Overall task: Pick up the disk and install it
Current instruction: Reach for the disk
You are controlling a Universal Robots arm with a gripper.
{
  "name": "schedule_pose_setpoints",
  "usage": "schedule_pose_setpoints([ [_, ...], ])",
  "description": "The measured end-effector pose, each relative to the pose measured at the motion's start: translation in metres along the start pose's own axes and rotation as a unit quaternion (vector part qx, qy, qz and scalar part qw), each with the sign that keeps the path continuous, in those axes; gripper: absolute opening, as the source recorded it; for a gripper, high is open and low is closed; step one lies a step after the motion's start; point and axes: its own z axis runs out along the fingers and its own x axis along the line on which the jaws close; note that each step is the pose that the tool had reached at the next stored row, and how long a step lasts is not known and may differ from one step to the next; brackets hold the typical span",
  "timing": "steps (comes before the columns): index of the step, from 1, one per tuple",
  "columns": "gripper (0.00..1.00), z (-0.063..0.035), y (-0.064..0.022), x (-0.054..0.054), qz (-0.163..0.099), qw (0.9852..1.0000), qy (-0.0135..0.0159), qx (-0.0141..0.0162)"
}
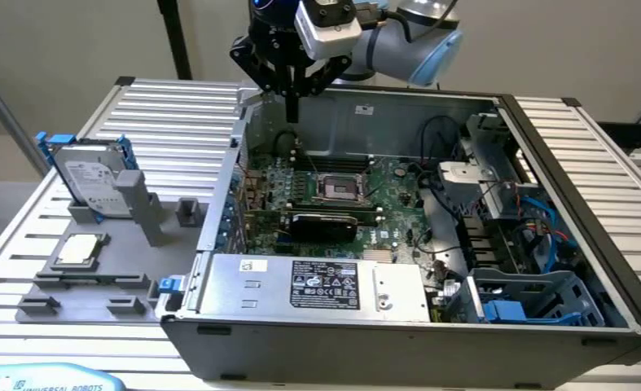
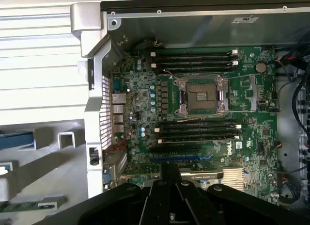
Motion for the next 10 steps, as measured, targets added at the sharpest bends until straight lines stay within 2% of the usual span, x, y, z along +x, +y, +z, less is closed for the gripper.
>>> schedule_pose_setpoints([
  [10, 0.11, -0.0009, -0.0031, 0.044, 0.0, 1.0, 0.0, 0.0],
])
